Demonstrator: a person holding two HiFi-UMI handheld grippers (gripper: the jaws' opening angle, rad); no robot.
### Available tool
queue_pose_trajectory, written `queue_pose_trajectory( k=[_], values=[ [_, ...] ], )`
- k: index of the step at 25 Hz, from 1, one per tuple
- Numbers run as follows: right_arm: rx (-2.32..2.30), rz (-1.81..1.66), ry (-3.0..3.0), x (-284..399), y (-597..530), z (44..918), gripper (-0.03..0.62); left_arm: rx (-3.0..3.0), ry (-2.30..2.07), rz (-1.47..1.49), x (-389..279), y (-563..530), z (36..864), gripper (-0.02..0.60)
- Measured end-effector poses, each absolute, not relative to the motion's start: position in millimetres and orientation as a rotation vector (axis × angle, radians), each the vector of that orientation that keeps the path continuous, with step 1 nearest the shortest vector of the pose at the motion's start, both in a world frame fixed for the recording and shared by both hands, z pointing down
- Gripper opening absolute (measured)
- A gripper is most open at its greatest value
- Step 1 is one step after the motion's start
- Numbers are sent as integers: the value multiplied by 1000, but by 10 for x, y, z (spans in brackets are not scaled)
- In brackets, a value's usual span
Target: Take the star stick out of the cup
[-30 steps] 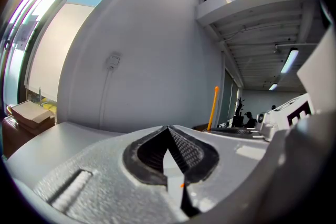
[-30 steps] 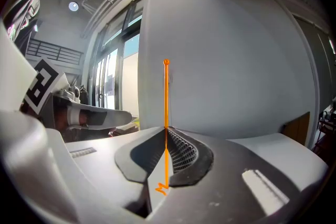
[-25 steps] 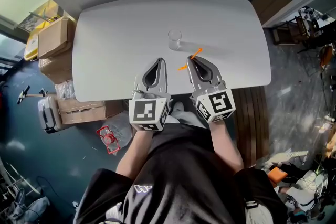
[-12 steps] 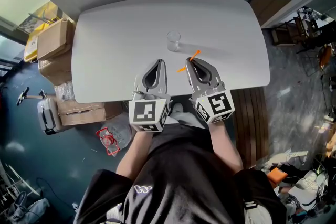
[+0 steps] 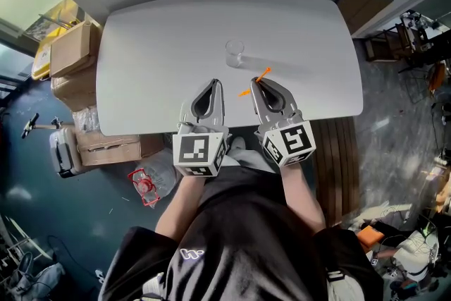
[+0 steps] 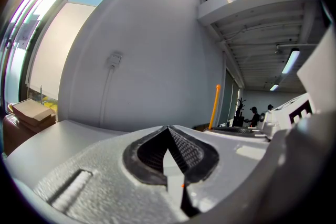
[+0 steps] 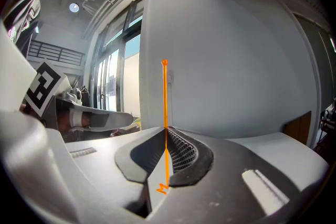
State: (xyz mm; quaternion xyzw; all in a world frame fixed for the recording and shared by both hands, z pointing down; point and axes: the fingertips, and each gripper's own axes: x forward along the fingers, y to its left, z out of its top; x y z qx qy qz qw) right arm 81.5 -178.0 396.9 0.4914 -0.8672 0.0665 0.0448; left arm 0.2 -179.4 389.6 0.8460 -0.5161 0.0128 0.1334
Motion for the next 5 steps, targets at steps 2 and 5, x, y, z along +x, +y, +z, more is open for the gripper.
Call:
queue_pose_trajectory(
  k=[2,5],
  values=[
    [1499,205,-2650,816,-1769,3979,12,2451,-1494,42,5,-1778,3913,5],
    [1488,210,-2653,804,-1759,4006,12,2443,-1492,50,-2,-1761,3953,5]
  ],
)
